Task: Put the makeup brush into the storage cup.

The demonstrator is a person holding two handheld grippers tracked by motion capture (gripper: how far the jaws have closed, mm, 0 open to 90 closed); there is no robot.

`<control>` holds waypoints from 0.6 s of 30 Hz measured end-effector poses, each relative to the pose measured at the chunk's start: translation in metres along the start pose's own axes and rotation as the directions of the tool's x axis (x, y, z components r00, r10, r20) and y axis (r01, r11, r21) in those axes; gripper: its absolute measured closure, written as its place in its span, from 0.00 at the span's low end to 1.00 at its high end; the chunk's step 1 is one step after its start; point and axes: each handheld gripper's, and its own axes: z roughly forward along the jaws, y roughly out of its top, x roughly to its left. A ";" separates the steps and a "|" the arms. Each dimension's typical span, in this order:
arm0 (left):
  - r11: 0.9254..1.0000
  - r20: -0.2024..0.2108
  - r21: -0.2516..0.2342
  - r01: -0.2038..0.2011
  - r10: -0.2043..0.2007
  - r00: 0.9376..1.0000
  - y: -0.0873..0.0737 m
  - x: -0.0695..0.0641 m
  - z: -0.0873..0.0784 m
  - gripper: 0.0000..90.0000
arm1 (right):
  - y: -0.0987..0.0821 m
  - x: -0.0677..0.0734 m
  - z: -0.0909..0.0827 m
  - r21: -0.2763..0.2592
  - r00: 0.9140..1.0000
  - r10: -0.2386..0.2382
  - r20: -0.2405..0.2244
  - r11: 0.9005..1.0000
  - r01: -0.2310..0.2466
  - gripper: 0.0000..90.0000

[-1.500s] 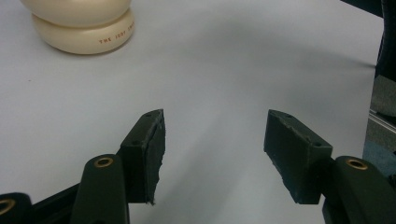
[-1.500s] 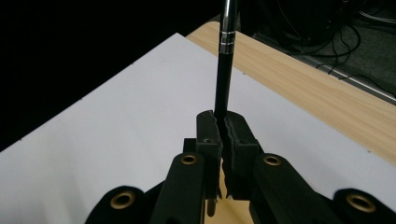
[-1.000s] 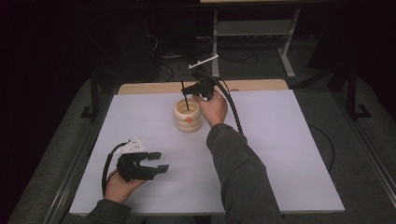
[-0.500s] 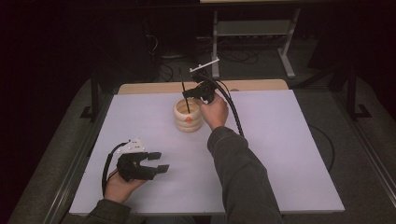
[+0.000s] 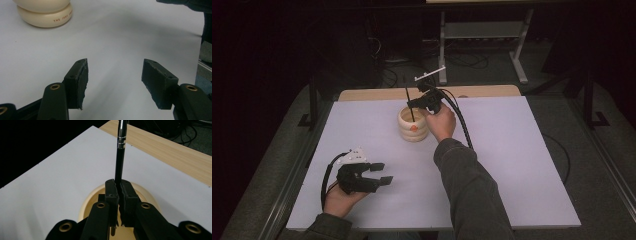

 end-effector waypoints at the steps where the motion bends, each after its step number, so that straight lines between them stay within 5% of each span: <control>1: 1.000 -0.001 -0.002 0.001 -0.001 1.000 0.000 0.000 0.000 0.42 | -0.001 0.001 0.000 -0.005 1.000 -0.001 0.003 1.000 0.001 0.94; 18: 1.000 -0.002 -0.002 0.006 -0.006 1.000 0.000 0.000 0.000 0.42 | -0.015 -0.002 0.008 -0.001 1.000 0.004 0.003 1.000 -0.004 0.94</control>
